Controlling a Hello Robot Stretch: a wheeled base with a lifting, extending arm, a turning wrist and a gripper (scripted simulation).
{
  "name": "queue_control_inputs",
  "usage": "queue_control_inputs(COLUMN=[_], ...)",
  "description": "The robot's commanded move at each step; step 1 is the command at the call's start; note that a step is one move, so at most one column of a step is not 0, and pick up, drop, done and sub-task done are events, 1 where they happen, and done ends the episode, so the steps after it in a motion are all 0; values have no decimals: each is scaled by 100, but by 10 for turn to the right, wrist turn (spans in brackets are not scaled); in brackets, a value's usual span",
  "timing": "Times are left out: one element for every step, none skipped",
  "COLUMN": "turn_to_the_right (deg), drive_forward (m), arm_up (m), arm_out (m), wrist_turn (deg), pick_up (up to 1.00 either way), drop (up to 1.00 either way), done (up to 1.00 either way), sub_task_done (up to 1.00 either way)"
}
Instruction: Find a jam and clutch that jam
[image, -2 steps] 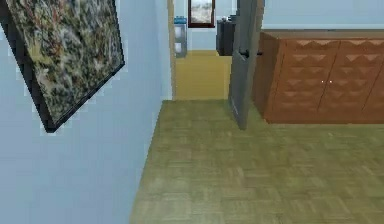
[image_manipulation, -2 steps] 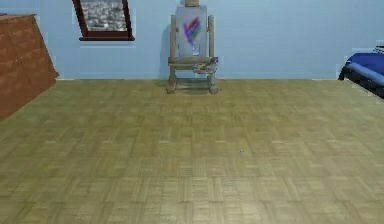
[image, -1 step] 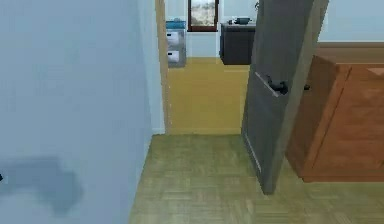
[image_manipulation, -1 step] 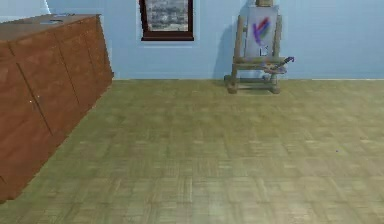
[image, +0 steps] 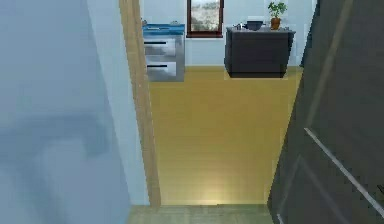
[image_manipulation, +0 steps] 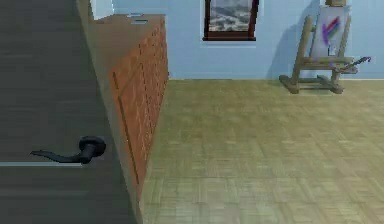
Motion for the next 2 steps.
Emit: queue_control_inputs(turn_to_the_right=[0, 450], drive_forward=[70, 0], arm_up=[0, 0], arm_out=[0, 0], wrist_turn=[0, 0], pick_up=[0, 0], drop=[0, 0], done=[0, 0], sub_task_done=[0, 0])
